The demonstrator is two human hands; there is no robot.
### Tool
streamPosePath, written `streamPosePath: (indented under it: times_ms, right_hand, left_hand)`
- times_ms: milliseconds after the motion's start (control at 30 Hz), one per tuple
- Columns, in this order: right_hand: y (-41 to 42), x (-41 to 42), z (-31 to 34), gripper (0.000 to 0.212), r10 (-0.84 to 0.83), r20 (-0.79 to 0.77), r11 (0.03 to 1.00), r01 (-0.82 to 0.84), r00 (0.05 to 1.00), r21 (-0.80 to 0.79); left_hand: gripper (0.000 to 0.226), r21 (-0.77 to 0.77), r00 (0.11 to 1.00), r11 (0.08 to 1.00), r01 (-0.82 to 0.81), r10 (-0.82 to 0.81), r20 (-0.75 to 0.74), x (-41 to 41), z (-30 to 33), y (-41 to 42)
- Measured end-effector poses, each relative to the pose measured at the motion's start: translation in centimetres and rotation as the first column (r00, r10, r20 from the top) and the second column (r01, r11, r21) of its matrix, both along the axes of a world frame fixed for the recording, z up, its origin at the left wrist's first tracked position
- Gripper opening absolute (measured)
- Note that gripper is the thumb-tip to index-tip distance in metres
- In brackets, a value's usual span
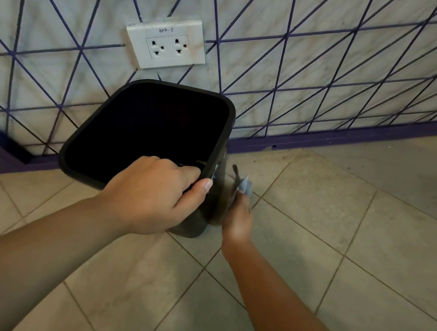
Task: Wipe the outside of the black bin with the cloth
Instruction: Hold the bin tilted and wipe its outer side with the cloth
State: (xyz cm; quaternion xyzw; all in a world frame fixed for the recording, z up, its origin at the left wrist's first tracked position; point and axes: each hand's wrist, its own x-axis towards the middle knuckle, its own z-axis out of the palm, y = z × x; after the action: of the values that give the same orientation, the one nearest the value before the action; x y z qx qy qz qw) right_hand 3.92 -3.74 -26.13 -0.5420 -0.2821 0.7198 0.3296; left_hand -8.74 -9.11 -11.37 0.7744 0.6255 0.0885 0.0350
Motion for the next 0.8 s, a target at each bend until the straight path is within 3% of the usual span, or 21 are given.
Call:
streamPosePath:
  times_ms: [167, 233, 333, 400, 500, 600, 667, 800]
  right_hand:
    - [-2.7, -1.5, 1.8, 0.050, -0.018, 0.009, 0.998, 0.018, 1.000, 0.061]
    - [-2.9, -1.9, 2.9, 0.053, -0.007, -0.010, 0.973, 0.009, 1.000, 0.231]
    - [-3.2, -2.3, 4.1, 0.063, 0.002, 0.041, 0.842, -0.024, 0.999, 0.540]
    - [-3.9, -2.0, 4.2, 0.071, 0.027, 0.014, 0.791, -0.030, 1.000, 0.611]
    - [-4.6, -0.7, 3.9, 0.059, 0.087, -0.195, 0.820, 0.041, 0.977, 0.571]
    - [-4.0, 0.1, 6.0, 0.042, -0.130, -0.441, 0.917, 0.276, 0.888, 0.287]
    - [-2.9, -0.5, 6.4, 0.026, -0.278, -0.380, 0.913, 0.365, 0.882, 0.182]
    - [-1.6, -3.8, 7.3, 0.021, -0.313, -0.183, 0.900, 0.353, 0.932, 0.256]
  left_hand:
    - [0.045, 0.015, 1.000, 1.000, -0.020, 0.020, -0.013, -0.1, -0.2, 0.2]
    - [0.045, 0.018, 1.000, 1.000, -0.024, 0.024, -0.010, -0.2, -0.3, 0.2]
    - [0.043, 0.024, 0.999, 0.999, -0.029, 0.029, -0.016, -0.2, -0.3, 0.2]
    - [0.042, 0.020, 0.999, 0.999, -0.028, 0.028, -0.017, -0.2, -0.3, 0.2]
    - [0.043, 0.016, 1.000, 1.000, -0.023, 0.023, -0.005, -0.3, -0.3, 0.3]
    - [0.044, 0.019, 1.000, 1.000, -0.019, 0.019, -0.005, -0.4, -0.4, 0.3]
    - [0.045, 0.012, 1.000, 1.000, -0.024, 0.024, 0.000, -0.4, -0.4, 0.3]
    - [0.042, 0.018, 1.000, 0.999, -0.028, 0.028, 0.002, -0.2, -0.3, 0.2]
